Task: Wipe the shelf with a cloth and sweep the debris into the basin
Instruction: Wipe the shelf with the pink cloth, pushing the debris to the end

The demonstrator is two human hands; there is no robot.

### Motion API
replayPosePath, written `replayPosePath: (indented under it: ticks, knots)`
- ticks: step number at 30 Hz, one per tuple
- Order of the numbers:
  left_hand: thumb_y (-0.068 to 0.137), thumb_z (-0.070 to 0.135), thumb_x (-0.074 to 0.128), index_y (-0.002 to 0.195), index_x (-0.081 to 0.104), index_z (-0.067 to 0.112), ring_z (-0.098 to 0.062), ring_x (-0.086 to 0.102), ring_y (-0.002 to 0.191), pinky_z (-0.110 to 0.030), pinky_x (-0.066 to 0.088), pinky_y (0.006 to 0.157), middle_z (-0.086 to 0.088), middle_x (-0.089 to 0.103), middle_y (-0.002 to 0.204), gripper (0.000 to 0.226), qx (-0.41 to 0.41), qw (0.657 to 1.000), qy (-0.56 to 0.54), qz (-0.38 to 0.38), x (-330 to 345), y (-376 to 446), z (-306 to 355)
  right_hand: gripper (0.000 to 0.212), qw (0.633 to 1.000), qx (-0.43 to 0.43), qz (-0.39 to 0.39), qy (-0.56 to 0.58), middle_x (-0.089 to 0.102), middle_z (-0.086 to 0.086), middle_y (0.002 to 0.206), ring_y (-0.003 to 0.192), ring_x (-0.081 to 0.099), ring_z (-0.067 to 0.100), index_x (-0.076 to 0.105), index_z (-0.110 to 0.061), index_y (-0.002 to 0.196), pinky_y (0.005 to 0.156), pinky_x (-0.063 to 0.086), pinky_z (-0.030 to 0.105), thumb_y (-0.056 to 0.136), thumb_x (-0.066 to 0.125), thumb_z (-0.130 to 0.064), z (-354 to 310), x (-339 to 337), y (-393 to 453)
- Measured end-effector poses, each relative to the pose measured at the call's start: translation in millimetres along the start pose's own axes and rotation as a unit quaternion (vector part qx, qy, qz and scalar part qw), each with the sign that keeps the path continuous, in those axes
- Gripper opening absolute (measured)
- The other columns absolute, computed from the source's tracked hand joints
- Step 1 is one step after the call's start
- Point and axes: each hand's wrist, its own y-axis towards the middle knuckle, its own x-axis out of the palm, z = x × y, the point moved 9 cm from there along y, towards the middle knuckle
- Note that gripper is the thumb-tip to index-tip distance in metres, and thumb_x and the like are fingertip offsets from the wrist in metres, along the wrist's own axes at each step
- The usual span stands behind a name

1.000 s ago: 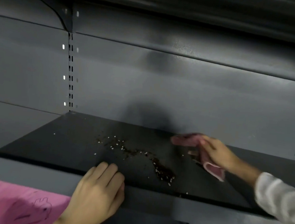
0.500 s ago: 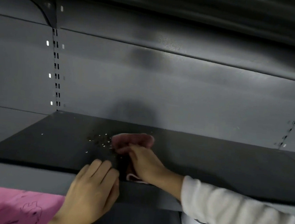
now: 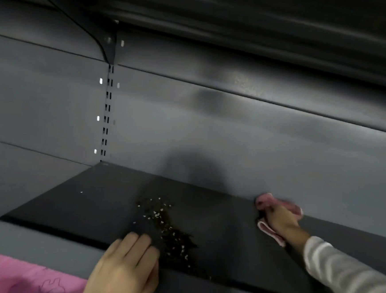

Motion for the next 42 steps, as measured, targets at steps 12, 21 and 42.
replayPosePath:
  ticks: [12, 21, 42]
  knots:
    - [0.094, 0.023, 0.027, 0.055, 0.066, 0.009, -0.018, 0.037, 0.068, -0.028, 0.031, 0.056, -0.009, 0.062, 0.06, 0.057, 0.007, 1.0, -0.014, 0.003, -5.7, -1.7, -3.0, 0.03, 0.93, -0.336, -0.126, 0.084, 0.065, 0.004, 0.123, 0.116, 0.057, 0.018, 0.069, -0.017, 0.101, 0.103, 0.039, 0.027, 0.093, 0.041, -0.009, -152.8, 58.2, -54.3]
    - [0.095, 0.025, 0.026, 0.053, 0.063, 0.014, -0.018, 0.035, 0.066, -0.028, 0.03, 0.055, -0.005, 0.057, 0.057, 0.056, 0.034, 0.999, -0.006, -0.003, -17.9, -12.0, -44.1, 0.036, 0.991, -0.09, -0.071, -0.07, 0.048, 0.009, 0.14, 0.129, 0.045, 0.027, 0.048, -0.018, 0.13, 0.111, 0.035, 0.041, 0.096, 0.035, -0.022, -33.3, 26.1, -3.4]
    - [0.073, 0.024, 0.044, 0.06, 0.061, 0.018, -0.017, 0.036, 0.069, -0.028, 0.042, 0.05, 0.002, 0.054, 0.061, 0.023, 0.065, 0.991, -0.114, -0.04, -26.8, -34.5, -100.4, 0.037, 0.994, 0.065, -0.016, -0.081, 0.051, 0.02, 0.134, 0.121, 0.051, 0.033, 0.042, -0.004, 0.132, 0.099, 0.04, 0.033, 0.097, 0.033, -0.013, -79.2, 14.0, -160.6]
